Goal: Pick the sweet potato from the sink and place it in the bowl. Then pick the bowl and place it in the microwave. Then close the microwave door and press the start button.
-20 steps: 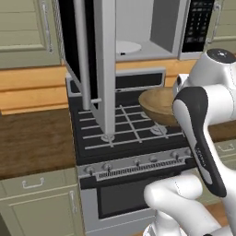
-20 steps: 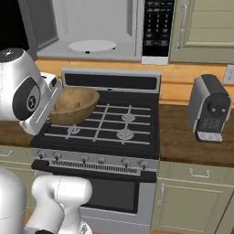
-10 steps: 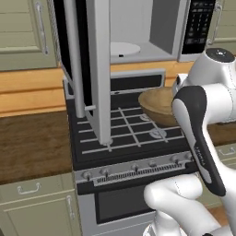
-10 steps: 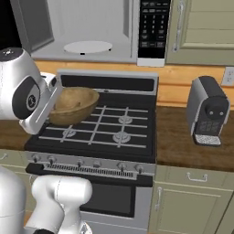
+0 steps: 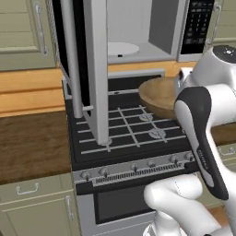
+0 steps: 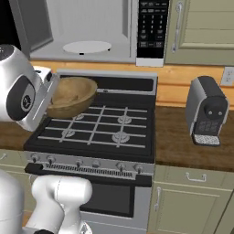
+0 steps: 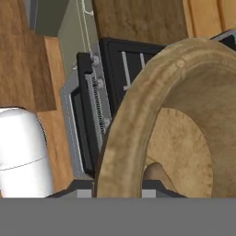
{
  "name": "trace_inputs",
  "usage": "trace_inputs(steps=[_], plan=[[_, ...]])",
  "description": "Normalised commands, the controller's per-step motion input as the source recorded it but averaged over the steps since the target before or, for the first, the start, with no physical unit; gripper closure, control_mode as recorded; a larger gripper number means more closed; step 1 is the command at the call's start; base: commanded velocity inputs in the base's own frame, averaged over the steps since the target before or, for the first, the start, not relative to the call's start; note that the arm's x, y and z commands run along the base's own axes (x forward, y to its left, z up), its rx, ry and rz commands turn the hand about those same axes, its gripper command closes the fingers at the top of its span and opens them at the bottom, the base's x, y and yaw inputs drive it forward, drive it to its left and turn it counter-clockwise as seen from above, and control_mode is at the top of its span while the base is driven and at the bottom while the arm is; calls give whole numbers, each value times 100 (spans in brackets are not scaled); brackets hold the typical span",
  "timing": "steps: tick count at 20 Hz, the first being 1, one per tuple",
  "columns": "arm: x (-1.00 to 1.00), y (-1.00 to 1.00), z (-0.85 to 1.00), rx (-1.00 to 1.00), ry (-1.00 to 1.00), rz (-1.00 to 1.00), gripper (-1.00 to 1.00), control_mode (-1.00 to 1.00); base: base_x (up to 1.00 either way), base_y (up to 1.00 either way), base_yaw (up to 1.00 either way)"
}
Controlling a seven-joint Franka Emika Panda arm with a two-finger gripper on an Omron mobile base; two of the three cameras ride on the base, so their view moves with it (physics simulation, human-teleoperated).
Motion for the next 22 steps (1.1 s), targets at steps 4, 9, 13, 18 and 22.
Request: trace_inputs(steps=[4, 9, 13, 18, 22], plan=[[37, 11, 98, 0, -23, 0, 100, -100, 0, 0, 0], [95, 11, 79, 0, -6, 0, 100, -100, 0, 0, 0], [100, 16, 33, 0, 0, 0, 100, -100, 0, 0, 0], [100, 8, 22, 0, -3, 0, 100, -100, 0, 0, 0], [100, 9, 2, 0, -3, 0, 100, -100, 0, 0, 0]])
